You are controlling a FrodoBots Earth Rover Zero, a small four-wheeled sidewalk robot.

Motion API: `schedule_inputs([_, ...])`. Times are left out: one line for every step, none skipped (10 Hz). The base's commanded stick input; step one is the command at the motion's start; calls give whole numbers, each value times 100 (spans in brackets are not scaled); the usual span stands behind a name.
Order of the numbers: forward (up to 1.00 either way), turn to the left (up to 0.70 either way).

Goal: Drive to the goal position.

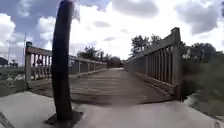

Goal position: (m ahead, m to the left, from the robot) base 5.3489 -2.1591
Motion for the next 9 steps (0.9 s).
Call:
schedule_inputs([100,0])
schedule_inputs([100,0])
schedule_inputs([100,0])
schedule_inputs([100,0])
schedule_inputs([100,0])
schedule_inputs([100,0])
schedule_inputs([100,0])
schedule_inputs([100,0])
schedule_inputs([100,0])
